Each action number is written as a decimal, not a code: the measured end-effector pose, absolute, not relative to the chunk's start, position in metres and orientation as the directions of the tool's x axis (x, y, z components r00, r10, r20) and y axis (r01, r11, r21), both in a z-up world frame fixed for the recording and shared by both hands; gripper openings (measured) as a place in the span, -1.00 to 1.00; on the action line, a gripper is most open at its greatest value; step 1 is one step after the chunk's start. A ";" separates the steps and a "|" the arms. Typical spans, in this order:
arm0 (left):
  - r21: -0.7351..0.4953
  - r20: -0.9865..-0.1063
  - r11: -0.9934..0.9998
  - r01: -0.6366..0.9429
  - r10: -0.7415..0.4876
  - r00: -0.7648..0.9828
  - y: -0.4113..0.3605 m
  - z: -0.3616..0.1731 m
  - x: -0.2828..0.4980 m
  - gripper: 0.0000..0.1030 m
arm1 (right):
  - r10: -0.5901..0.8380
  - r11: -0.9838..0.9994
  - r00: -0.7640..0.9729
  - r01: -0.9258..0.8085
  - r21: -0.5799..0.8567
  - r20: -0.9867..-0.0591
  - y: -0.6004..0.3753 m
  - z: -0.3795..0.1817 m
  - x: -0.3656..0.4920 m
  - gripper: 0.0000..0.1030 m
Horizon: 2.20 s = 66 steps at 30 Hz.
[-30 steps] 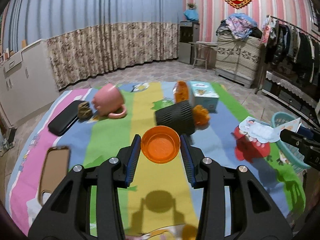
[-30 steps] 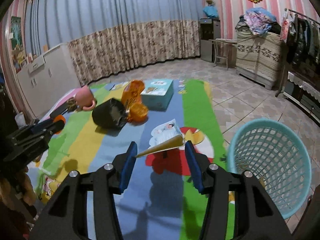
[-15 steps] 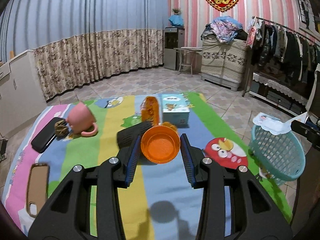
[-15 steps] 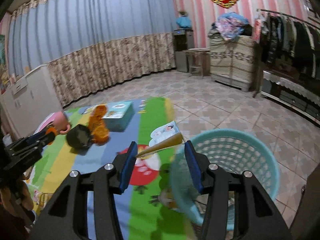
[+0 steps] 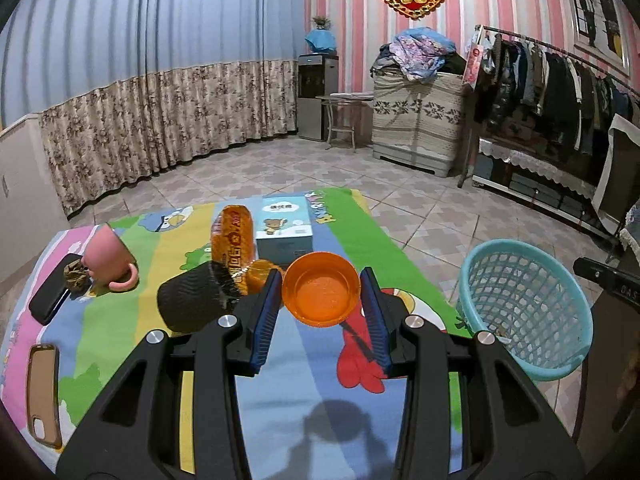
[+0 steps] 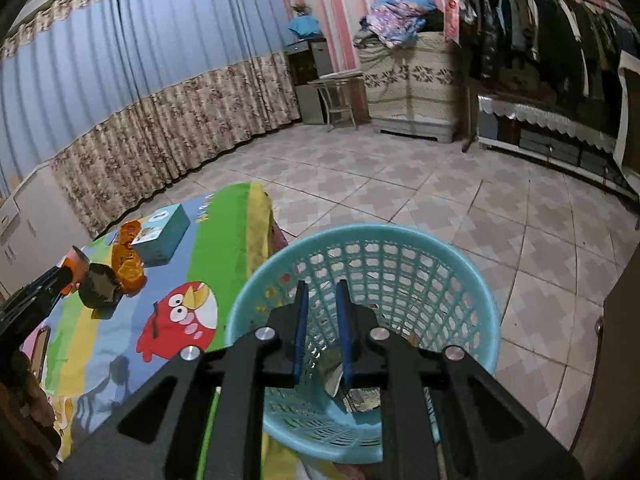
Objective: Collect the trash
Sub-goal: 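Carry the booklet over the basket and release it with the right tool while the left carries the lid, then open the left tool over the basket to drop the orange lid, then move both tools back over the mat toward the black ribbed cup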
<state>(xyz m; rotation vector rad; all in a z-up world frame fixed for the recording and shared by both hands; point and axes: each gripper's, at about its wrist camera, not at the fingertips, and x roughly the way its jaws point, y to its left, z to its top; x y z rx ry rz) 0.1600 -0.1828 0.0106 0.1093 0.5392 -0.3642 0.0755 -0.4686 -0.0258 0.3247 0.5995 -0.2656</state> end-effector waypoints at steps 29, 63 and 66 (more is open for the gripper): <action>-0.038 -0.607 0.783 0.621 -0.512 0.608 -0.374 -0.033 0.156 -0.24 | -0.376 0.783 0.709 0.587 0.204 -0.596 -0.538 -0.038 0.050 0.56; -0.017 -0.532 0.925 0.381 -0.331 0.780 -0.230 -0.014 0.172 0.89 | -0.418 0.831 0.718 0.549 0.084 -0.556 -0.477 -0.034 0.093 0.91; 0.002 -0.530 0.936 0.353 -0.298 0.794 -0.213 -0.017 0.172 0.89 | -0.417 0.846 0.721 0.530 0.053 -0.552 -0.463 -0.035 0.100 0.91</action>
